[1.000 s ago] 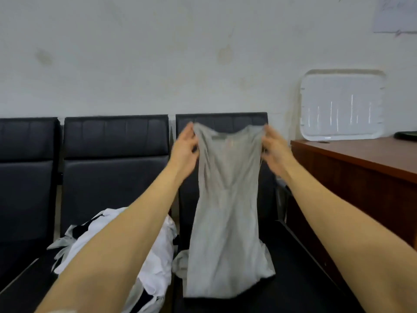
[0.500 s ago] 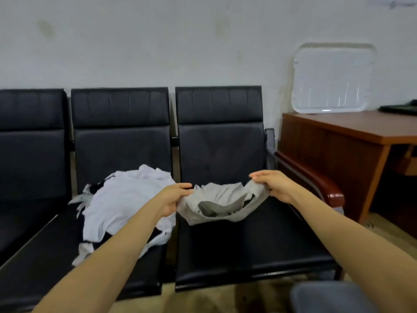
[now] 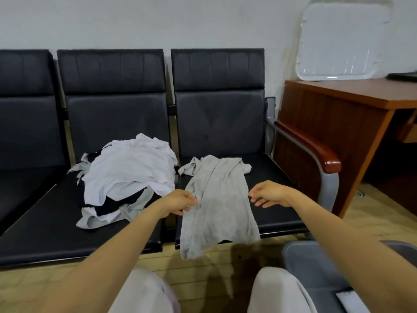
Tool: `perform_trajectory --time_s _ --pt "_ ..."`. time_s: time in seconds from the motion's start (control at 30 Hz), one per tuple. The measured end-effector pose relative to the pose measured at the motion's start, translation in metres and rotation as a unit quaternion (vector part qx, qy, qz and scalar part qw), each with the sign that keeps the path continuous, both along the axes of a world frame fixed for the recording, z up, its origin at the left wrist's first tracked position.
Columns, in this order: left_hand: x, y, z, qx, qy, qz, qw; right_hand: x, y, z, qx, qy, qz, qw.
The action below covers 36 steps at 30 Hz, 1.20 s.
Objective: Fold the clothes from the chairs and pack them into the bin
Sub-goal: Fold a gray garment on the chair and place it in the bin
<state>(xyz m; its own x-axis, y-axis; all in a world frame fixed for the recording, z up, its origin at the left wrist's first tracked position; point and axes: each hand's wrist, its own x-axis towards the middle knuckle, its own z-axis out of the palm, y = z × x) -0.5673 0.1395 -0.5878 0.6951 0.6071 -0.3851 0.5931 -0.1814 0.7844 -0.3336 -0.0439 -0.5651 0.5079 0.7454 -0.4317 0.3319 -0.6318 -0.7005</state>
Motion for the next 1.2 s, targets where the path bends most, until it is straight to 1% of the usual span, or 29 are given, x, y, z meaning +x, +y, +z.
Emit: perform_trajectory --time_s 0.13,0.23,0.33,0.43,0.47,0.53,0.57,0.6,0.63,0.67,0.7,0.73,0.77,0.8,0.83,0.87,0.9,0.93,0.97,1.0,1.03,1.07,1.1,1.17,1.2 --pt "0.046 0.021 -0.021 0.073 -0.010 0.020 0.997 0.010 0.042 -0.021 0.009 -0.018 -0.019 1.000" --pt "0.080 0.049 -0.036 0.174 -0.007 0.054 0.983 0.030 0.078 -0.039 0.012 -0.079 -0.052 0.995" --pt "0.108 0.074 -0.050 0.248 0.040 0.057 0.966 0.057 0.108 -0.061 0.007 -0.116 -0.111 0.987" --pt "0.126 0.094 -0.070 0.264 0.104 0.076 0.956 0.084 0.127 -0.088 -0.008 -0.121 -0.163 0.979" --pt "0.130 0.098 -0.076 0.277 0.119 0.065 0.951 0.092 0.132 -0.097 -0.008 -0.123 -0.176 0.977" --pt "0.135 0.104 -0.085 0.308 0.111 0.046 0.944 0.101 0.138 -0.107 -0.008 -0.122 -0.192 0.974" --pt "0.137 0.107 -0.086 0.305 0.081 0.059 0.947 0.104 0.139 -0.109 -0.002 -0.120 -0.199 0.973" --pt "0.137 0.109 -0.085 0.279 0.032 0.087 0.956 0.107 0.141 -0.110 0.017 -0.118 -0.204 0.972" --pt "0.137 0.110 -0.082 0.237 -0.032 0.123 0.963 0.108 0.141 -0.109 0.052 -0.119 -0.207 0.970" --pt "0.135 0.110 -0.077 0.192 -0.102 0.162 0.963 0.108 0.141 -0.106 0.098 -0.130 -0.209 0.964" --pt "0.132 0.109 -0.070 0.168 -0.168 0.205 0.949 0.105 0.139 -0.101 0.153 -0.163 -0.209 0.952" --pt "0.128 0.108 -0.063 0.165 -0.218 0.246 0.930 0.101 0.138 -0.096 0.207 -0.211 -0.194 0.935" --pt "0.123 0.107 -0.059 0.165 -0.250 0.283 0.911 0.098 0.138 -0.091 0.252 -0.258 -0.154 0.920" --pt "0.119 0.108 -0.056 0.164 -0.266 0.315 0.896 0.094 0.138 -0.085 0.280 -0.292 -0.085 0.910" --pt "0.114 0.110 -0.058 0.160 -0.261 0.335 0.891 0.090 0.139 -0.082 0.284 -0.303 -0.006 0.910" --pt "0.110 0.112 -0.061 0.154 -0.239 0.341 0.896 0.088 0.142 -0.082 0.274 -0.296 0.055 0.913" --pt "0.107 0.114 -0.068 0.154 -0.205 0.329 0.909 0.088 0.146 -0.088 0.258 -0.274 0.068 0.924" --pt "0.104 0.117 -0.075 0.167 -0.160 0.298 0.926 0.088 0.147 -0.092 0.243 -0.252 0.038 0.936" --pt "0.102 0.118 -0.081 0.192 -0.106 0.255 0.942 0.089 0.149 -0.095 0.226 -0.222 -0.029 0.948" --pt "0.102 0.119 -0.086 0.219 -0.055 0.207 0.952 0.089 0.151 -0.098 0.199 -0.187 -0.093 0.958" --pt "0.103 0.120 -0.091 0.246 -0.011 0.174 0.954 0.089 0.152 -0.104 0.163 -0.146 -0.127 0.968" --pt "0.105 0.120 -0.093 0.265 0.025 0.157 0.951 0.086 0.153 -0.108 0.123 -0.121 -0.126 0.977" --pt "0.107 0.120 -0.095 0.278 0.055 0.151 0.947 0.084 0.155 -0.112 0.090 -0.121 -0.107 0.983" --pt "0.110 0.120 -0.096 0.300 0.073 0.132 0.942 0.079 0.157 -0.116 0.051 -0.166 -0.077 0.982" --pt "0.112 0.120 -0.095 0.303 0.060 0.119 0.944 0.077 0.158 -0.116 0.048 -0.194 -0.076 0.977"
